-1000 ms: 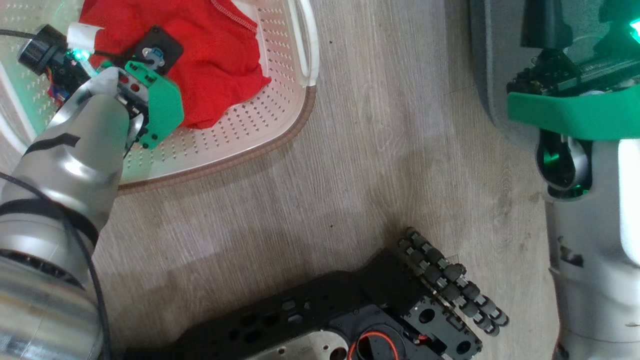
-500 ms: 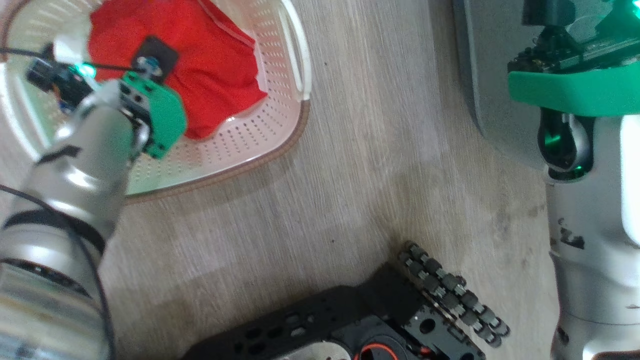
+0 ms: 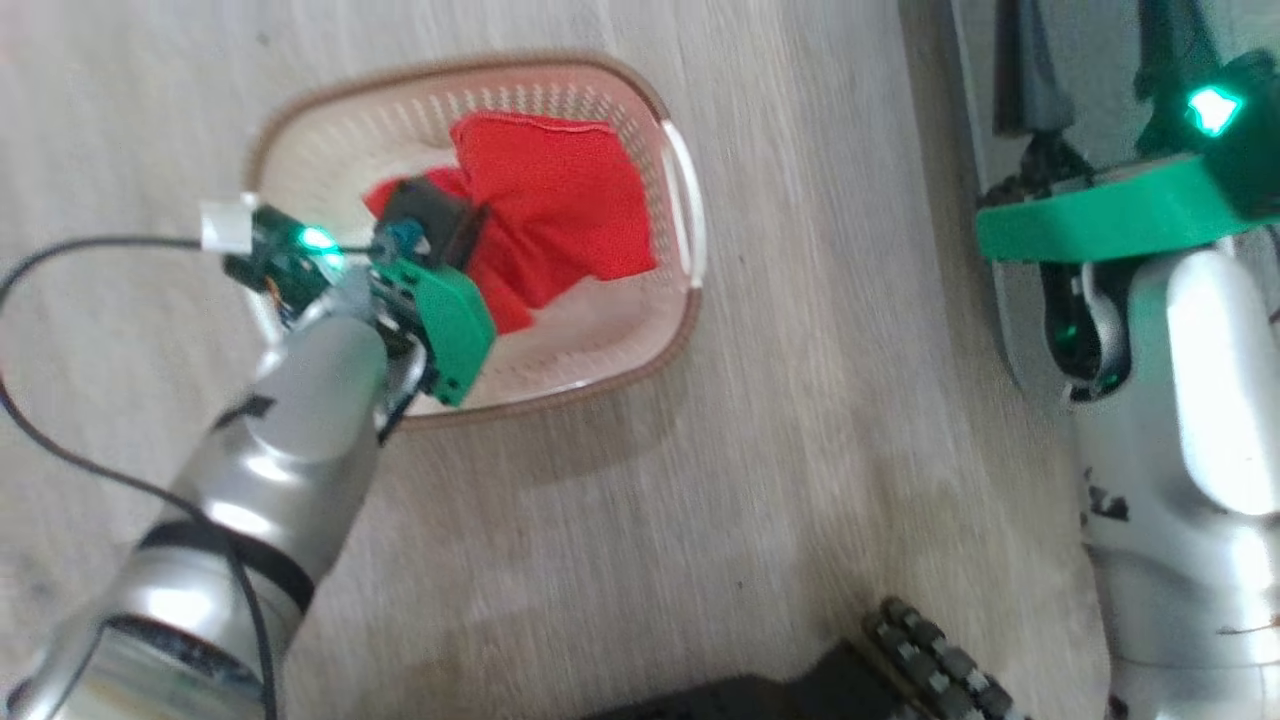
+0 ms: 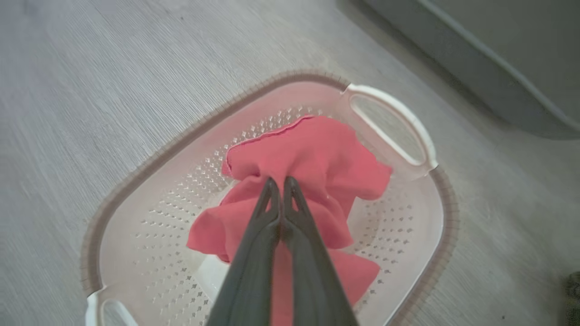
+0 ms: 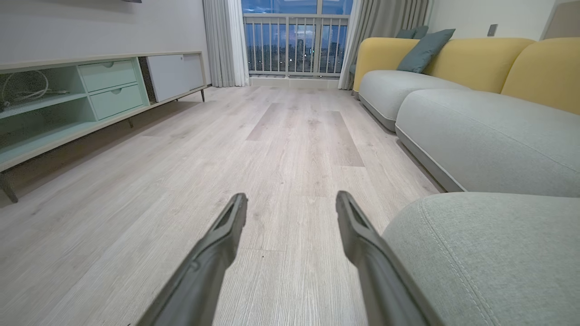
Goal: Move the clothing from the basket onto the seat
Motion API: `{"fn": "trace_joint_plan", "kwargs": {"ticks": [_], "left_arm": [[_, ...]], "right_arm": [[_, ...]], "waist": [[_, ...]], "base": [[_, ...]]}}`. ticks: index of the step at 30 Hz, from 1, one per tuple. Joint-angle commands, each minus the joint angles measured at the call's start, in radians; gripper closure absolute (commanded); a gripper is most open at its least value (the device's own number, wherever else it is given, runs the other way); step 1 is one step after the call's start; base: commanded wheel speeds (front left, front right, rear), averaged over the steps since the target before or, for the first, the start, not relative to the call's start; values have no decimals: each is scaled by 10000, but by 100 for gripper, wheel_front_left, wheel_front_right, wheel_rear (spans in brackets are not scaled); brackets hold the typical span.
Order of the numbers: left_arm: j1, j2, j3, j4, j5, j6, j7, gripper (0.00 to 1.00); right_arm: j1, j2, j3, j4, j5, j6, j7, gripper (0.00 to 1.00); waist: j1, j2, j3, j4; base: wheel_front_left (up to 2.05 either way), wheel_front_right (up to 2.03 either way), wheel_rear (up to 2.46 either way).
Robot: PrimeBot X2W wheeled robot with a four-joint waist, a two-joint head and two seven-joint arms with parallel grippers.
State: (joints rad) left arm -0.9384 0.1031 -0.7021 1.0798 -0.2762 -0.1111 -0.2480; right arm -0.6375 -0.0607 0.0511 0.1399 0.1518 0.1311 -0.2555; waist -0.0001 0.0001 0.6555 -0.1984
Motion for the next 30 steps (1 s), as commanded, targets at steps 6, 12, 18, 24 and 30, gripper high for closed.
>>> {"fn": "trace_joint_plan", "kwargs": {"ticks": [6,12,18,24,30], "left_arm": [[1157,-6,997,-1701,-418,117,-136,100],[2088,-60,1856,-3257,-580,244,-136,100],[2624,-109,2501,-4742,-500,302,-137,100],[2882,-123,2955,-6095,-388,329,-137,100],[2872,-135,3071,-7020,-268,371,-137,100]], "right_arm": [[817,105,59,395,-231,-4,-63,0],[1500,99,60,955,-263,-4,-63,0],[2088,-1,82,1327,-150,-4,-63,0],[2573,-33,95,1648,-1,-4,-63,0],[2807,-57,138,1829,88,-4,-63,0]], "waist": [[1,-1,-2211,1037],[1,-1,-3488,1367],[1,-1,-4384,1547],[1,-1,-5163,1646],[1,-1,-5559,1711]], "base": [[0,0,0],[0,0,0],[0,0,0],[0,0,0],[0,0,0]]}}
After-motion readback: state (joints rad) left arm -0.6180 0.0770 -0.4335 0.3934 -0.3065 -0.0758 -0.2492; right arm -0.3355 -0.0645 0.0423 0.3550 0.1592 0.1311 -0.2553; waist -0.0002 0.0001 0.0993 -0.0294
